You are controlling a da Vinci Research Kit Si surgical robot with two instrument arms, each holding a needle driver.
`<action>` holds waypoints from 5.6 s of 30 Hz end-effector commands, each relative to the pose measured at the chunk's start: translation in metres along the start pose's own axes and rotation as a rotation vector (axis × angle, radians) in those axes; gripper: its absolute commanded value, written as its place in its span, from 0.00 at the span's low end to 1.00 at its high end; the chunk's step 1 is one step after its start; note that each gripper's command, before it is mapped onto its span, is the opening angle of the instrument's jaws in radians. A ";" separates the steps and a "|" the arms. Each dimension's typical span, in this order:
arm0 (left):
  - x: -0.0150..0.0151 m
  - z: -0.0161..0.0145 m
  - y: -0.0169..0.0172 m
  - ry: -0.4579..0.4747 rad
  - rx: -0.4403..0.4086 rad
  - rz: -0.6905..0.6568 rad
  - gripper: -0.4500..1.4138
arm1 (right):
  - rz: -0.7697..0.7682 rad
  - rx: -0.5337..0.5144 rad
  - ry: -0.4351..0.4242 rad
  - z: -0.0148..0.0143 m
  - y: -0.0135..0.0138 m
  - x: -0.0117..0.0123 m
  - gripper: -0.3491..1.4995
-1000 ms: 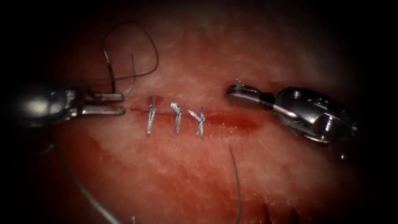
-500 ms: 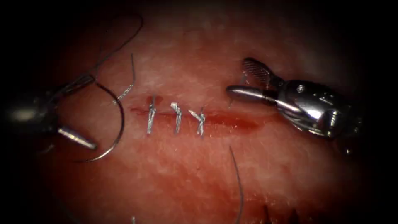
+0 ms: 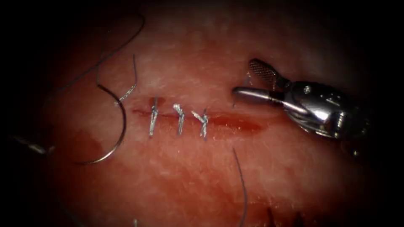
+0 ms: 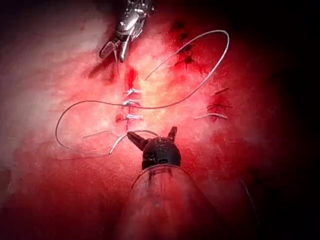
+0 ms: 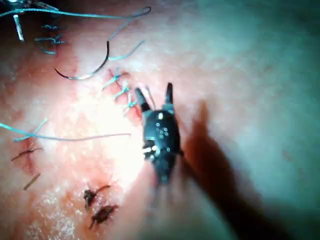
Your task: Wound Closure
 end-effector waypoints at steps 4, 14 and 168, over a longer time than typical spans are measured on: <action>0.0012 0.0001 0.0024 0.035 0.085 0.197 0.52 | 0.003 0.000 -0.001 0.0005 -0.0009 -0.0009 0.87; 0.0032 0.0023 0.0036 0.026 0.197 0.360 0.48 | -0.003 -0.001 -0.001 0.0005 -0.0009 -0.0010 0.87; 0.0019 0.0230 0.0062 -0.063 0.489 0.372 0.00 | -0.093 -0.004 0.236 0.0008 -0.0103 0.0082 0.80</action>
